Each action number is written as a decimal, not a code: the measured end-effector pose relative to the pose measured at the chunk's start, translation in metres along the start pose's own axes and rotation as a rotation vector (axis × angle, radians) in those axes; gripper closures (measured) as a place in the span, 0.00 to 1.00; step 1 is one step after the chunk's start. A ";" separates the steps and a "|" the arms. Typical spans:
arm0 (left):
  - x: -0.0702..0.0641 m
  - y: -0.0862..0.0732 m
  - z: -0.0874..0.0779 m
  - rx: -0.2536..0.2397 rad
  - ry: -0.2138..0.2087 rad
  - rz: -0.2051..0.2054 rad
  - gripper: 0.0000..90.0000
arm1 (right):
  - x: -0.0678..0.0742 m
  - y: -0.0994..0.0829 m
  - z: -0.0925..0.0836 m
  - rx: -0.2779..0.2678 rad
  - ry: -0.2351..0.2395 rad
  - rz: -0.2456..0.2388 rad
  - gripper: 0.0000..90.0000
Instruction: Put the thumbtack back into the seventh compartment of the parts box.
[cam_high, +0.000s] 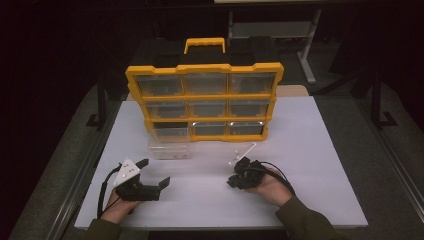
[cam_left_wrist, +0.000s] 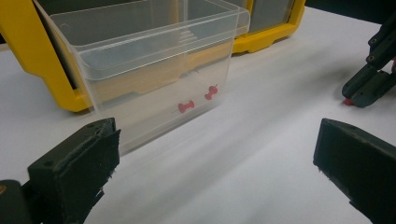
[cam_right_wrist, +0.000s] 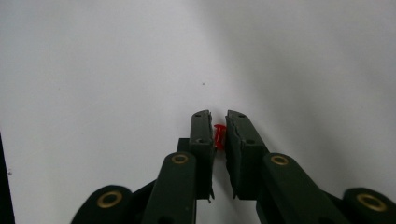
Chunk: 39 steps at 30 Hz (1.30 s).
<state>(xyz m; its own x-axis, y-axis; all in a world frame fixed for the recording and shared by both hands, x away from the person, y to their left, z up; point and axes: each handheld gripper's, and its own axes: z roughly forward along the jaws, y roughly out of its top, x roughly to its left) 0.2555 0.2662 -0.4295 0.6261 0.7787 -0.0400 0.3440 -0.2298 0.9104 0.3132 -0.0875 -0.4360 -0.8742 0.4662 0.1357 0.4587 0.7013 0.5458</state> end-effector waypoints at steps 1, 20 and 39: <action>0.000 0.000 0.000 0.001 0.000 0.000 0.00 | 0.001 0.000 0.000 0.004 0.005 0.016 0.91; 0.001 0.000 0.000 0.000 -0.001 0.004 0.00 | -0.002 0.001 -0.001 0.004 0.006 0.001 0.92; 0.000 0.000 0.001 -0.004 -0.001 -0.001 0.00 | -0.007 0.009 -0.010 -0.033 0.019 -0.005 0.92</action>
<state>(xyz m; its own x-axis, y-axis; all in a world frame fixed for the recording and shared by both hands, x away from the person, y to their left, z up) 0.2565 0.2657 -0.4304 0.6265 0.7783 -0.0409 0.3419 -0.2273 0.9118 0.3212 -0.0899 -0.4239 -0.8793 0.4524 0.1488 0.4494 0.6849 0.5735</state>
